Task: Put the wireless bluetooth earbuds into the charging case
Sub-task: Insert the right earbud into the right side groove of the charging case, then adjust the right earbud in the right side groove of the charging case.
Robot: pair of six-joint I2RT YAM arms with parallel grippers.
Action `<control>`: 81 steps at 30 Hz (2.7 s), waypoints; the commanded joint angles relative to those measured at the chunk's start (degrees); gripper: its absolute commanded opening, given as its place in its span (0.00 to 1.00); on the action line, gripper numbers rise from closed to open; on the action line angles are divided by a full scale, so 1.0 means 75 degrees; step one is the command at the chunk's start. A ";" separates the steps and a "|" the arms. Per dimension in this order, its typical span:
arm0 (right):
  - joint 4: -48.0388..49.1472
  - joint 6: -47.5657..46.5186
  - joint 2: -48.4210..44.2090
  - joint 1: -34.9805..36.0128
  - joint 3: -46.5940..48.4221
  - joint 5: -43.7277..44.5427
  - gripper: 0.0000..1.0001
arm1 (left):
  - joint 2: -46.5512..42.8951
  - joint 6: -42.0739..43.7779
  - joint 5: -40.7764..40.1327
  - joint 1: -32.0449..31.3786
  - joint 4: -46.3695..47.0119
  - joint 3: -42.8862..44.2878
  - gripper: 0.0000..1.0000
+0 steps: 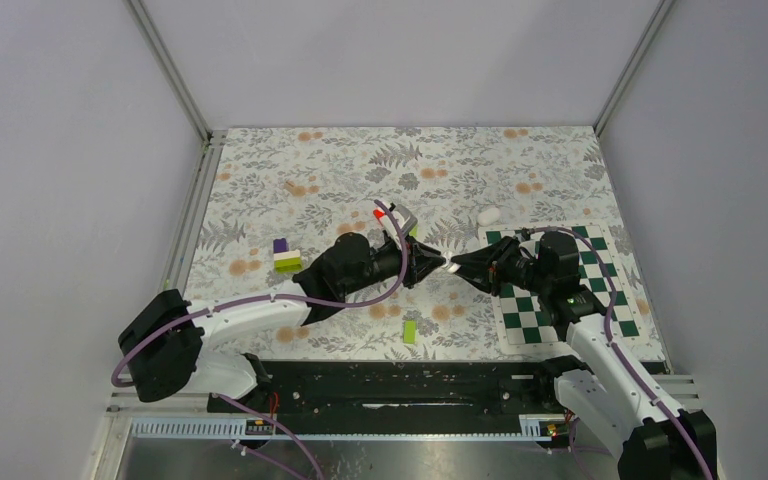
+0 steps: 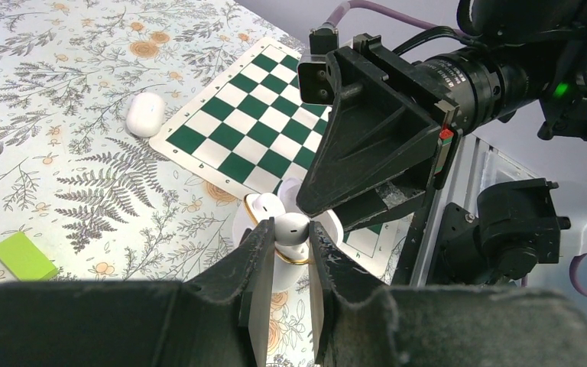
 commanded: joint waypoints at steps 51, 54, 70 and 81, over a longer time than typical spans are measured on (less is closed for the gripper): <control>0.0632 -0.0254 -0.0394 0.0062 0.0385 -0.0492 0.00 | -0.1315 -0.0583 -0.0093 0.0787 -0.4658 0.1748 0.11; 0.0480 -0.0354 -0.0431 0.0061 0.0446 -0.0482 0.00 | -0.0892 -0.0708 0.0095 0.0924 -0.5352 0.2316 0.00; 0.0074 -0.0558 -0.0432 0.0061 0.0523 -0.0461 0.00 | -0.0583 -0.0719 0.1374 0.0696 -0.4623 0.2302 0.00; 0.0049 -0.0570 -0.0452 0.0061 0.0521 -0.0458 0.00 | -0.0427 -0.0708 0.1546 0.0548 -0.4719 0.2547 0.00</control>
